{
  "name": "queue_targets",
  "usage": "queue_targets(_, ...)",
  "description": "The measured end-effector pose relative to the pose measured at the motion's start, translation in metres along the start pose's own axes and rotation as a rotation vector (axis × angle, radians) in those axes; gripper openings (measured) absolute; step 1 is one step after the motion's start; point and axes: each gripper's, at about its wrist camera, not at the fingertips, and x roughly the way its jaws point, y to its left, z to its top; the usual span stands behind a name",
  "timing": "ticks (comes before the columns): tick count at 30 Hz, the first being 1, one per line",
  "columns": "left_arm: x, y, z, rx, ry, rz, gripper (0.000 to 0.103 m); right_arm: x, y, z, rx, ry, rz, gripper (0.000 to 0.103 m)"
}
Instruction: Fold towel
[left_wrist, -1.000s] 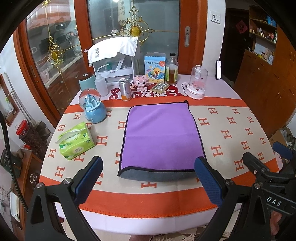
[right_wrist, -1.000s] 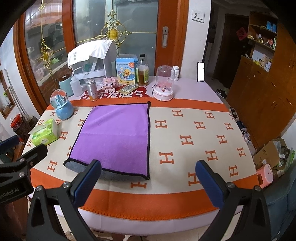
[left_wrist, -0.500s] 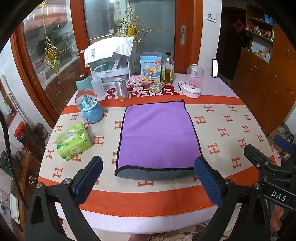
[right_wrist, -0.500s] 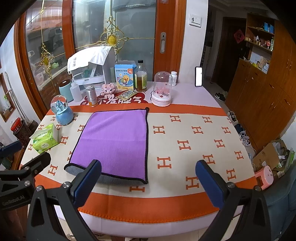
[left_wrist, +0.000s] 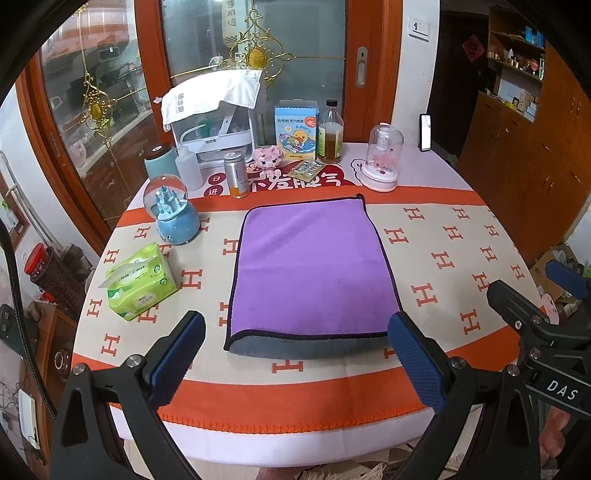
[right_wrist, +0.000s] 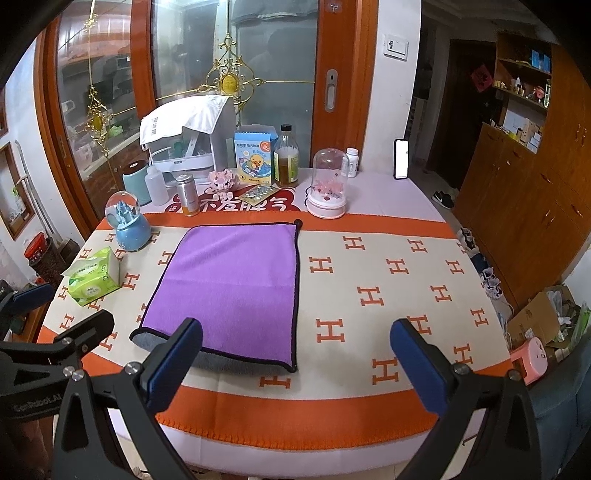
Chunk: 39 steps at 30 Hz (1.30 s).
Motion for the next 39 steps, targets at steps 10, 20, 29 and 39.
queue_targets(10, 0.01, 0.008, 0.006, 0.005, 0.008, -0.019, 0.099, 0.01, 0.006, 0.004, -0.011, 0.012, 0.003, 0.102)
queue_targets(20, 0.031, 0.018, 0.007, 0.092, -0.011, -0.023, 0.099, 0.033, 0.008, 0.001, -0.032, 0.042, 0.006, 0.096)
queue_targets(29, 0.087, 0.064, -0.009, 0.147, 0.038, -0.092, 0.099, 0.076, -0.005, -0.018, -0.083, 0.09, 0.076, 0.089)
queue_targets(39, 0.151, 0.083, -0.034, 0.304, 0.154, -0.201, 0.099, 0.139, -0.015, -0.051, -0.235, 0.199, 0.192, 0.076)
